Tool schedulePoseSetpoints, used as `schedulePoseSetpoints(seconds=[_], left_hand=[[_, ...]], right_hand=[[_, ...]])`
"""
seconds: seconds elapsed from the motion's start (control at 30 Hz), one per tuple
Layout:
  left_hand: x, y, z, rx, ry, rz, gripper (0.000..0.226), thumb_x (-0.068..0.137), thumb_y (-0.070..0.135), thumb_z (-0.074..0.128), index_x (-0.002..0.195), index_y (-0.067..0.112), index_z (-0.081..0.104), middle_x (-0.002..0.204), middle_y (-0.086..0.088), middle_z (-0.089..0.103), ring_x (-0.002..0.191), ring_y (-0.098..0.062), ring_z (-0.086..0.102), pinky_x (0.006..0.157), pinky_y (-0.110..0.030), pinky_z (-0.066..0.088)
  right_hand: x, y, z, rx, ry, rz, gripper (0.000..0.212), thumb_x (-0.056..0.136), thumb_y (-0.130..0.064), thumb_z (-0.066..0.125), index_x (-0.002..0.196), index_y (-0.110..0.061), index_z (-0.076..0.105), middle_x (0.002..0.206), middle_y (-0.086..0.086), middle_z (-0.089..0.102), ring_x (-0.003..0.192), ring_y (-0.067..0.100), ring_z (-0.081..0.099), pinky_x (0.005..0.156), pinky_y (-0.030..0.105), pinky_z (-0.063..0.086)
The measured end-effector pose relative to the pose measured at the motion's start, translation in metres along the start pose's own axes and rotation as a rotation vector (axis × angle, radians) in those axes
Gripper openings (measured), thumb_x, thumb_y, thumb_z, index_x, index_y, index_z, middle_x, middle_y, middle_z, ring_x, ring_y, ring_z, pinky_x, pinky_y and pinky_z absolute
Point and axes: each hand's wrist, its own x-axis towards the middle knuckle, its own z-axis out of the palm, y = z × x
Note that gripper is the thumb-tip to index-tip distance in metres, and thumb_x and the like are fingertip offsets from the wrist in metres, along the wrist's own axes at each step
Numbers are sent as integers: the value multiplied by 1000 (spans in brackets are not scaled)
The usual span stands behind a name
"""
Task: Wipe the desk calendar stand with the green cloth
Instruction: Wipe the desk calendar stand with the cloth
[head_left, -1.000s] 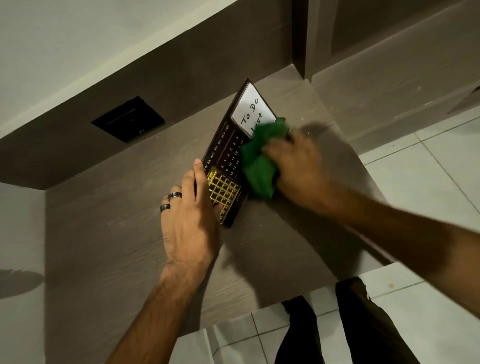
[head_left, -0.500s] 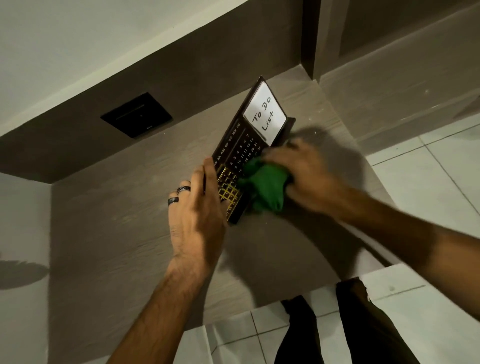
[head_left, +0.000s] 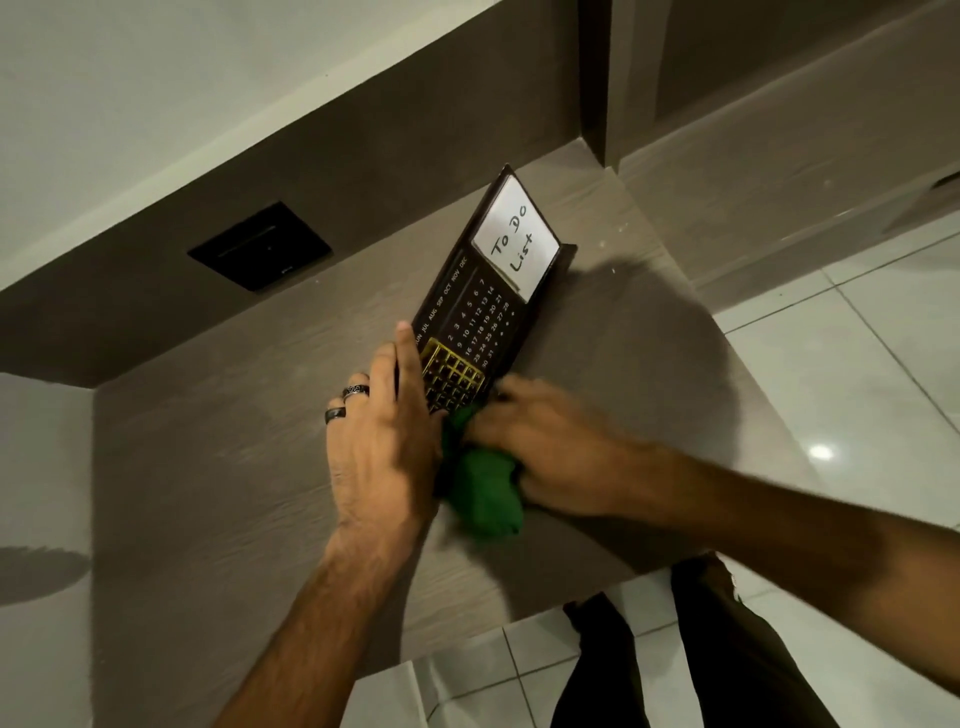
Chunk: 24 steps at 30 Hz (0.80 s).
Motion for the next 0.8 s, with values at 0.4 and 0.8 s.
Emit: schedulePoseSetpoints(seconds=[0.4, 0.8], left_hand=[[-1, 4, -5, 17, 33, -14, 93, 86, 33, 72, 156, 9, 14, 135, -11, 50, 102, -26, 56, 87, -45, 51], [-2, 3, -2, 0, 34, -11, 95, 82, 32, 76, 154, 10, 18, 137, -10, 48, 100, -25, 57, 83, -48, 54]], right_hand=[[7, 45, -10, -144, 575, 398, 47, 64, 6, 77, 109, -4, 71, 110, 20, 68, 101, 36, 61, 81, 44, 55], [24, 99, -41, -375, 388, 449, 47, 70, -14, 59, 117, -14, 65, 122, 11, 65, 108, 41, 47, 85, 45, 38]])
